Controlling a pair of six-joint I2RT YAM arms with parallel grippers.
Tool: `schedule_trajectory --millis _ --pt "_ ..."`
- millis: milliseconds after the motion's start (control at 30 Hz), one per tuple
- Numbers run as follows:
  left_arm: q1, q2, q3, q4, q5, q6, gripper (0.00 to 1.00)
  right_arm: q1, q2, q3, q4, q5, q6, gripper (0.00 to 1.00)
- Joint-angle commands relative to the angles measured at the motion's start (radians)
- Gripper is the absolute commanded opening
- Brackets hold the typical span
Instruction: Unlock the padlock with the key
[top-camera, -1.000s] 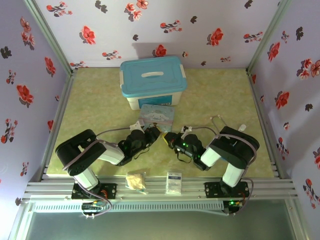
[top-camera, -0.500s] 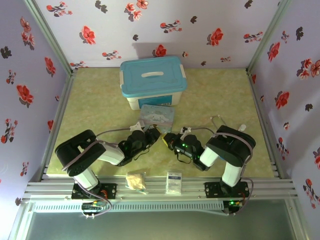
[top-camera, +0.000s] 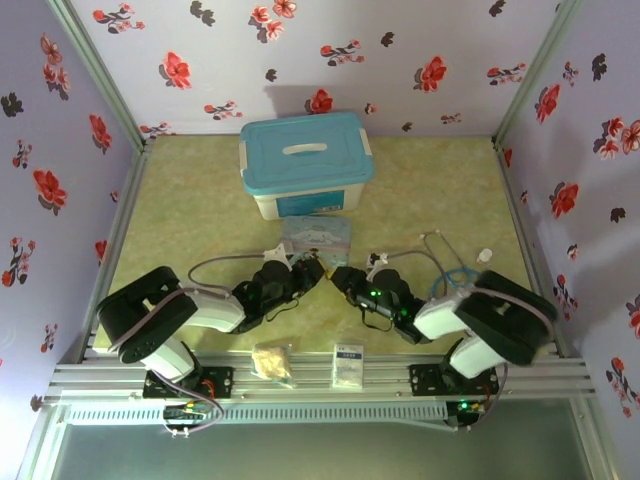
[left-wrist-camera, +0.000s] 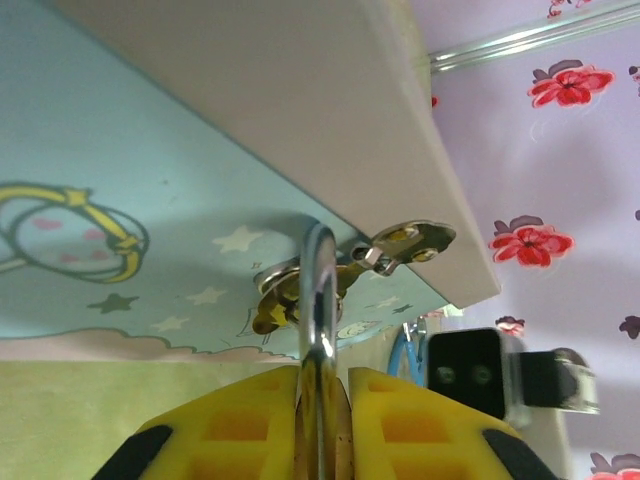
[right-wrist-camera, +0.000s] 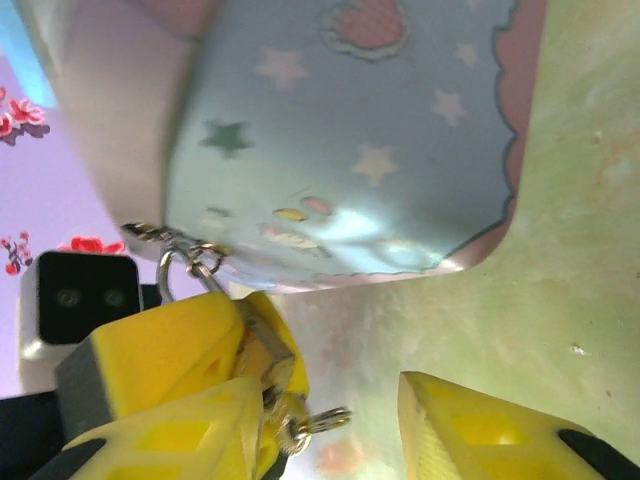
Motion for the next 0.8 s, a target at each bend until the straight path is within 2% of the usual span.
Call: schedule_trajectory --millis 0,100,167,267,367,433,533,633,767 --pt "-0.008 -0.038 0.004 0.019 0.020 0.037 0.00 0.028 -0.196 0.096 -0.584 0.119 -0.264 0.44" --pt "-0.008 -0.034 0.002 0.025 0.019 0.034 0.00 0.029 -0.303 0.159 -0.848 0.183 -0.381 0.50" --pt "-0.007 -0.031 0.003 0.032 0.022 0.032 0.00 0.023 -0.341 0.157 -0.887 0.196 -0.449 0.52" --pt "-0.008 -0.027 0.009 0.034 0.026 0.033 0.00 0.031 -0.347 0.185 -0.910 0.154 -0.635 0.51" --pt "-0.009 -0.027 0.012 0.026 0.032 0.034 0.00 0.086 -0.350 0.243 -0.975 0.239 -0.866 0.48" --pt "-0.012 -0.027 0.011 0.020 0.030 0.034 0.00 0.130 -0.344 0.257 -0.962 0.317 -0.992 0.47" --pt "-0.017 -0.021 0.012 0.017 0.030 0.030 0.00 0.170 -0.319 0.263 -0.896 0.321 -1.155 0.43" --pt "-0.021 -0.024 0.012 0.015 0.030 0.028 0.00 0.230 -0.271 0.254 -0.810 0.377 -1.328 0.42" --pt "-0.021 -0.027 0.014 0.023 0.032 0.024 0.00 0.255 -0.199 0.260 -0.749 0.428 -1.484 0.41"
